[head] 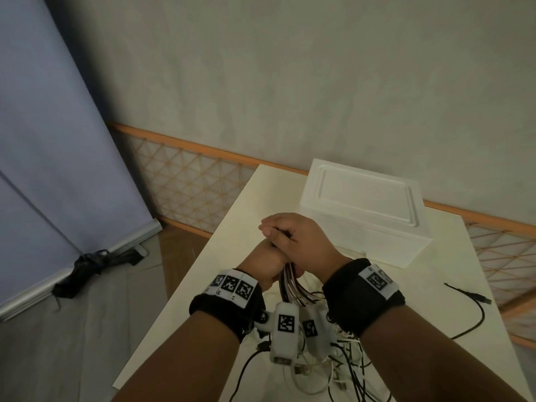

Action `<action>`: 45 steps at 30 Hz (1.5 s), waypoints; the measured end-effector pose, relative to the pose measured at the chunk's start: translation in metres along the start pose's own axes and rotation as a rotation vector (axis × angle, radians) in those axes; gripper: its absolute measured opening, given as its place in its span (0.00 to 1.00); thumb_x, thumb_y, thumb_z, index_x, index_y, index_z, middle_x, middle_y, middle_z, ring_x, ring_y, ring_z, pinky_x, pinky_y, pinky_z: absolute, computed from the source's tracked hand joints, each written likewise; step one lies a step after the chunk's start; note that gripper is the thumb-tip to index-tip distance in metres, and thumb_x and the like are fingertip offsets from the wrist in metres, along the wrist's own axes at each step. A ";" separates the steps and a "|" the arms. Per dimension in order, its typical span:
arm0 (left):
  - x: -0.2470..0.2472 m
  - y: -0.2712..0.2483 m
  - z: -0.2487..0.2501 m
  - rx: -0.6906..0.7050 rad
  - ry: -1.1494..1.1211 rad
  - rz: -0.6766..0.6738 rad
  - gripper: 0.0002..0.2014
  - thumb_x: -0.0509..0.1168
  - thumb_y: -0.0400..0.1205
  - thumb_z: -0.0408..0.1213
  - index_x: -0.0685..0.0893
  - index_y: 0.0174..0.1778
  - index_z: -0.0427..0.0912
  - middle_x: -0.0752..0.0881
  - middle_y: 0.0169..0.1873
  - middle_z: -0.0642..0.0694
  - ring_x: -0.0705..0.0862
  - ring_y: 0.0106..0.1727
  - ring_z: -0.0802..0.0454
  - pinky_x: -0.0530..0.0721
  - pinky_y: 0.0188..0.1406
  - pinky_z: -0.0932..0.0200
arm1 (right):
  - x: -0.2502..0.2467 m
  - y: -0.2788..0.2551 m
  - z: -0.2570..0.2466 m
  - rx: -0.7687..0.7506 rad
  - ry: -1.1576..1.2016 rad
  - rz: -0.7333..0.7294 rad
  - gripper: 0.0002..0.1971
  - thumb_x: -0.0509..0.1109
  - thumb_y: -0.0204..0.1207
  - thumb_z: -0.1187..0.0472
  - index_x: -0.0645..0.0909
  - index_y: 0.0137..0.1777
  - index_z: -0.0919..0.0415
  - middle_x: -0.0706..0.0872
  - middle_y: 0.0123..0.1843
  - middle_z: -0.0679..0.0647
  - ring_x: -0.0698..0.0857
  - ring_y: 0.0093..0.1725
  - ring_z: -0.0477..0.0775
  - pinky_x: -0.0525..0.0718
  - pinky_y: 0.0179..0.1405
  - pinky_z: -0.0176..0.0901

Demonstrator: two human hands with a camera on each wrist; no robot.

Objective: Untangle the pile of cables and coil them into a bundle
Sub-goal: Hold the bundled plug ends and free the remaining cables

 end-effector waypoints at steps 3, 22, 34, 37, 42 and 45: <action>0.000 0.002 -0.003 -0.041 0.002 0.002 0.18 0.62 0.70 0.37 0.83 0.49 0.26 0.84 0.36 0.30 0.85 0.37 0.38 0.85 0.50 0.36 | -0.003 -0.002 0.003 0.018 -0.007 0.016 0.11 0.65 0.82 0.57 0.89 0.54 0.58 0.86 0.63 0.48 0.80 0.63 0.40 0.70 0.60 0.22; 0.005 0.003 -0.001 -0.060 0.021 -0.129 0.09 0.71 0.67 0.23 0.82 0.38 0.37 0.76 0.33 0.41 0.74 0.29 0.52 0.79 0.31 0.59 | -0.020 -0.006 0.005 0.115 0.264 -0.002 0.30 0.53 0.77 0.38 0.87 0.58 0.59 0.88 0.57 0.50 0.83 0.55 0.37 0.76 0.52 0.22; 0.002 0.001 0.019 0.215 0.499 0.072 0.14 0.57 0.82 0.29 0.82 0.32 0.31 0.87 0.31 0.32 0.84 0.31 0.53 0.81 0.35 0.60 | -0.021 -0.001 -0.007 -0.120 -0.017 0.082 0.15 0.67 0.79 0.48 0.87 0.57 0.55 0.85 0.55 0.46 0.81 0.55 0.40 0.77 0.56 0.30; 0.004 0.002 0.009 0.128 0.371 0.019 0.14 0.58 0.79 0.33 0.82 0.35 0.25 0.81 0.24 0.35 0.81 0.26 0.51 0.78 0.33 0.57 | -0.017 0.001 -0.008 -0.113 -0.080 0.053 0.17 0.66 0.79 0.48 0.87 0.41 0.61 0.86 0.41 0.52 0.82 0.43 0.47 0.81 0.47 0.44; 0.004 0.001 -0.003 0.034 0.140 -0.105 0.12 0.63 0.68 0.36 0.82 0.38 0.30 0.80 0.23 0.43 0.81 0.30 0.47 0.81 0.42 0.46 | -0.014 0.002 -0.004 -0.139 -0.245 0.103 0.20 0.64 0.79 0.50 0.83 0.33 0.64 0.81 0.33 0.56 0.79 0.35 0.54 0.79 0.39 0.52; 0.003 -0.003 -0.004 0.014 0.023 -0.191 0.12 0.67 0.67 0.33 0.83 0.41 0.29 0.83 0.27 0.42 0.82 0.35 0.47 0.82 0.47 0.46 | -0.015 0.002 -0.005 -0.082 -0.264 0.110 0.22 0.64 0.82 0.50 0.82 0.31 0.65 0.80 0.31 0.56 0.78 0.35 0.52 0.79 0.41 0.51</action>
Point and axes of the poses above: each hand's wrist, its own y-axis towards the middle knuckle, its own x-axis out of the palm, z = x × y, the point moved 3 cm from there along y, towards the middle knuckle
